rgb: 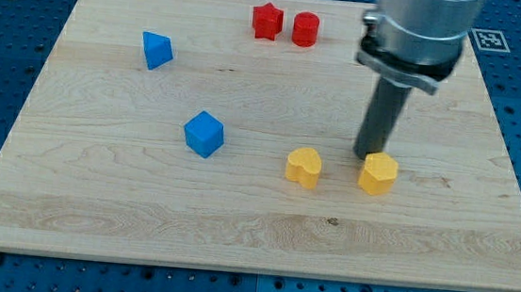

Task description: Slide the blue cube towards the yellow heart

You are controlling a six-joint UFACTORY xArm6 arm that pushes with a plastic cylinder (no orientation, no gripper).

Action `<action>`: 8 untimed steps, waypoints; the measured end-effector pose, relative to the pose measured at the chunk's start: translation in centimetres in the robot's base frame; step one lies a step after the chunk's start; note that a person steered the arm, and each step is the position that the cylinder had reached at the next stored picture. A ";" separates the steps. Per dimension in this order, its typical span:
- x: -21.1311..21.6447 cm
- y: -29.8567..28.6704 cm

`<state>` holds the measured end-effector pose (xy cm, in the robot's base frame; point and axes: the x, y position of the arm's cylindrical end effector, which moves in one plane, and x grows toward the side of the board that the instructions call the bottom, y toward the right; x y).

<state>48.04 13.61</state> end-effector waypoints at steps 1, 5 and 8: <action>-1.2 0.8; -5.8 -21.3; -1.7 -24.7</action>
<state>46.32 -11.08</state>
